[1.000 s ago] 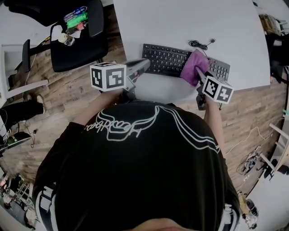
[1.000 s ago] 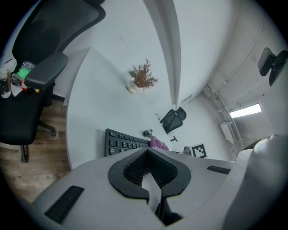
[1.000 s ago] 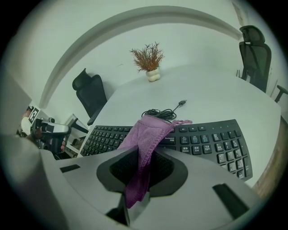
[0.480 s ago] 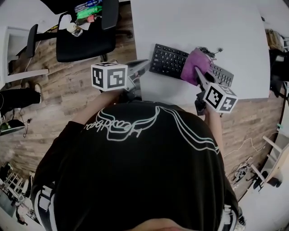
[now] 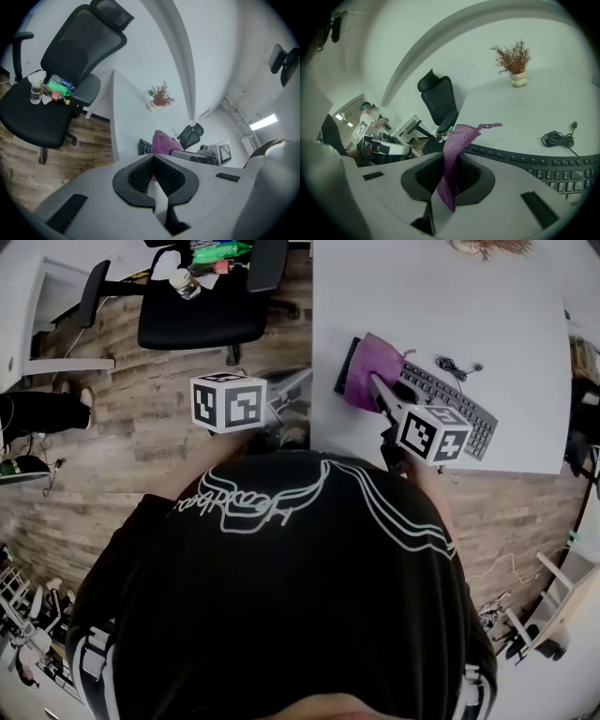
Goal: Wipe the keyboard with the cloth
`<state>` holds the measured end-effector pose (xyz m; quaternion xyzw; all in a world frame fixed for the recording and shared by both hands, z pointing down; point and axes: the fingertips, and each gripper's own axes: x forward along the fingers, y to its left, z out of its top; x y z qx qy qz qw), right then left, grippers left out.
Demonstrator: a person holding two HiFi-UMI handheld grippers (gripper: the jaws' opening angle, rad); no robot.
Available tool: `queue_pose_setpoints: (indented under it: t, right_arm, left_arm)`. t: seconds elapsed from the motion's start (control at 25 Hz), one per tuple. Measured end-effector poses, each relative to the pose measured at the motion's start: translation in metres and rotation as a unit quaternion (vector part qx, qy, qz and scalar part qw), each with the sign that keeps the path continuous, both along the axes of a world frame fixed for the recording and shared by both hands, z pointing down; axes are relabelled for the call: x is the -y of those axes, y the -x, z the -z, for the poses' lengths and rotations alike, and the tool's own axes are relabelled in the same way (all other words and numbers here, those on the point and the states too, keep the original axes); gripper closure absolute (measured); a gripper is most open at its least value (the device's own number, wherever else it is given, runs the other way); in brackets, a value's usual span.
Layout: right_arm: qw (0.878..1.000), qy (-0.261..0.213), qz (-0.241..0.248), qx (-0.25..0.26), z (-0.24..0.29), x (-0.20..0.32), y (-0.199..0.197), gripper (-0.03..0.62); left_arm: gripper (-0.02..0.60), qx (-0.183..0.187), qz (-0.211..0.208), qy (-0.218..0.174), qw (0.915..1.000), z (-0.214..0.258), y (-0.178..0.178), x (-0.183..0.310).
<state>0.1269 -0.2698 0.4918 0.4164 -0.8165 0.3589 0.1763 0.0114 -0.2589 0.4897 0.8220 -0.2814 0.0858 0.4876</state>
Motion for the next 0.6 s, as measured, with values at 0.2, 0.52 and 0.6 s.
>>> queue_pose_setpoints:
  t: [0.2,0.52,0.6]
  right_arm:
    - [1.0,0.005,0.022,0.002,-0.01,0.009,0.028,0.54]
    - [1.0,0.03,0.004,-0.005,-0.039,0.022,0.026,0.54]
    - [0.999,0.033,0.001,-0.013,-0.043,0.024,0.024,0.54]
  left_arm:
    - [0.575,0.001,0.011,0.003,0.9999,-0.002,0.012,-0.003]
    - [0.575,0.006,0.017,0.006,0.9998,-0.006,0.024,-0.005]
    - [0.575,0.012,0.018,0.007,0.9997,-0.008,0.027,-0.003]
